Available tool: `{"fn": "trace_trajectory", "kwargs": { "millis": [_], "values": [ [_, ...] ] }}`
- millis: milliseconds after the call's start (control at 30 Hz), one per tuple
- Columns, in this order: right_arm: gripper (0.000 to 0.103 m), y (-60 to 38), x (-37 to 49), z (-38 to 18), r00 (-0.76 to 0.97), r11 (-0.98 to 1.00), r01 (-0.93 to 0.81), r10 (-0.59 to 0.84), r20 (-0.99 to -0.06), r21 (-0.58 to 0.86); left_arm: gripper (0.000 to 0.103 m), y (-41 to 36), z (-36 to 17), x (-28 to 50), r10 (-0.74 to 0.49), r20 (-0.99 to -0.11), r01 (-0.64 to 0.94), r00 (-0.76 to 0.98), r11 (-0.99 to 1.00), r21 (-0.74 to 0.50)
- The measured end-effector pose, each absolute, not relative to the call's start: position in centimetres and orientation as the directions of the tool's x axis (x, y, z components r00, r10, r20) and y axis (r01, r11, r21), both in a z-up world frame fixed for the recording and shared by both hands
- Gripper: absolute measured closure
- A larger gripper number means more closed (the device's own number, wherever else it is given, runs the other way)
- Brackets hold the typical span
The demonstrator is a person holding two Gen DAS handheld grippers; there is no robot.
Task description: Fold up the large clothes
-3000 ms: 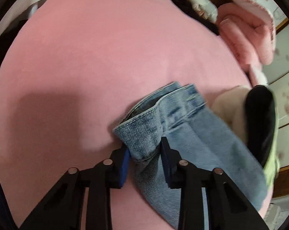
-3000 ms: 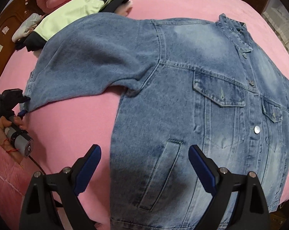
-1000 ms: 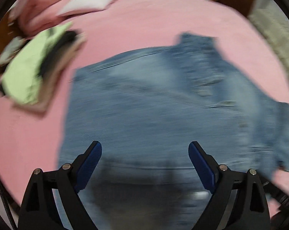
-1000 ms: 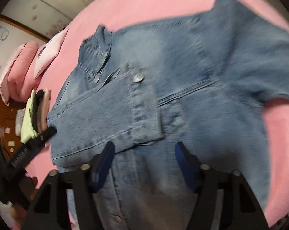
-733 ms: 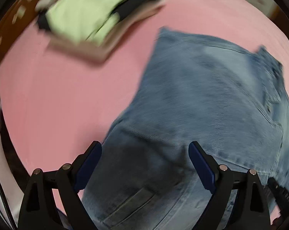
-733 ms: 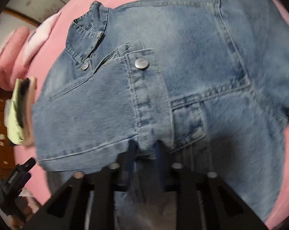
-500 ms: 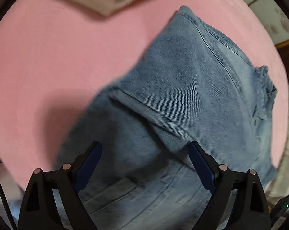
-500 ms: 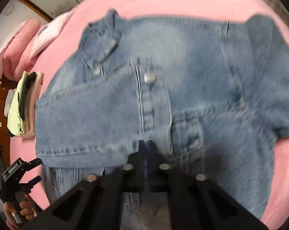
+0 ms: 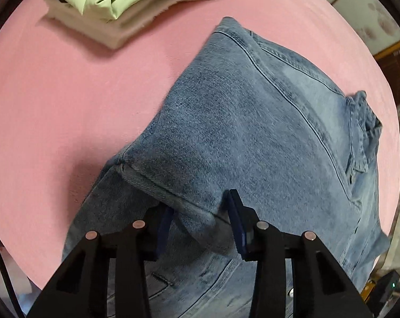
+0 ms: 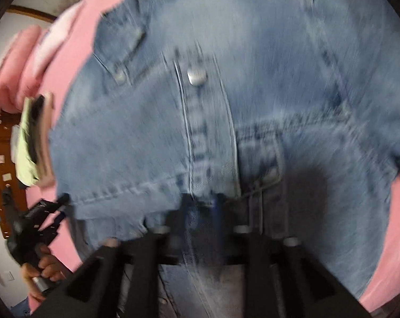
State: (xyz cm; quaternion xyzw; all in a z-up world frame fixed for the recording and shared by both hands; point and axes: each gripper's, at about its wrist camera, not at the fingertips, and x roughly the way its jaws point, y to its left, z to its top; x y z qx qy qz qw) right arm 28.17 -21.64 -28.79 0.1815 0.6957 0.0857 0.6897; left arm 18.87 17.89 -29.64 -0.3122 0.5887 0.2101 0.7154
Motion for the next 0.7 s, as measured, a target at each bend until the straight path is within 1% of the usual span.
{"fn": "trace_trajectory", "kwargs": {
  "millis": [67, 133, 167, 200, 233, 300, 367, 467, 567, 633, 667, 700],
  "values": [
    [0.056, -21.1, 28.1, -29.1, 0.057, 0.919, 0.146, 0.362, -0.931, 0.366, 0.064, 18.3, -29.3, 18.5, -0.070, -0.972, -0.664, 0.222, 0.720, -0.204],
    [0.056, -20.7, 28.2, -29.1, 0.086, 0.924, 0.143, 0.346, -0.934, 0.355, 0.064, 18.3, -29.4, 18.5, -0.071, -0.972, -0.666, 0.223, 0.717, -0.206],
    [0.059, -20.6, 28.3, -29.1, 0.097, 0.926, 0.141, 0.339, -0.936, 0.351, 0.064, 18.4, -29.5, 18.4, -0.072, -0.973, -0.668, 0.221, 0.716, -0.204],
    [0.072, -20.5, 28.5, -29.0, 0.110, 0.934, 0.137, 0.317, -0.942, 0.330, 0.064, 18.2, -29.7, 18.6, -0.071, -0.974, -0.671, 0.215, 0.714, -0.200],
    [0.082, -20.6, 28.7, -28.7, 0.143, 0.943, 0.129, 0.289, -0.946, 0.308, 0.064, 18.0, -29.9, 18.8, -0.075, -0.974, -0.671, 0.214, 0.713, -0.203],
    [0.087, -20.8, 29.3, -28.1, 0.206, 0.922, 0.108, 0.346, -0.915, 0.373, 0.064, 18.0, -30.2, 18.7, -0.074, -0.974, -0.671, 0.215, 0.713, -0.202],
    [0.088, -20.7, 29.5, -27.0, 0.257, 0.923, 0.083, 0.344, -0.903, 0.375, 0.064, 17.8, -30.2, 18.9, -0.072, -0.973, -0.662, 0.218, 0.721, -0.202],
    [0.088, -20.2, 28.9, -24.2, 0.352, 0.950, 0.026, 0.283, -0.892, 0.311, 0.064, 17.5, -30.3, 19.1, -0.074, -0.972, -0.656, 0.225, 0.726, -0.207],
    [0.088, -20.0, 28.1, -24.2, 0.329, 0.965, 0.040, 0.234, -0.915, 0.261, 0.064, 17.4, -30.5, 19.4, -0.058, -0.976, -0.657, 0.208, 0.731, -0.183],
    [0.087, -20.3, 27.5, -25.6, 0.269, 0.975, 0.056, 0.192, -0.944, 0.215, 0.059, 17.6, -30.6, 19.7, -0.027, -0.985, -0.663, 0.173, 0.736, -0.137],
    [0.086, -20.5, 27.1, -26.1, 0.242, 0.980, 0.052, 0.172, -0.955, 0.190, 0.052, 17.6, -30.6, 19.7, -0.013, -0.988, -0.664, 0.156, 0.739, -0.115],
    [0.086, -20.4, 26.9, -26.1, 0.233, 0.985, 0.048, 0.151, -0.961, 0.167, 0.045, 17.7, -30.3, 19.6, 0.023, -0.992, -0.662, 0.128, 0.746, -0.068]
  ]
}}
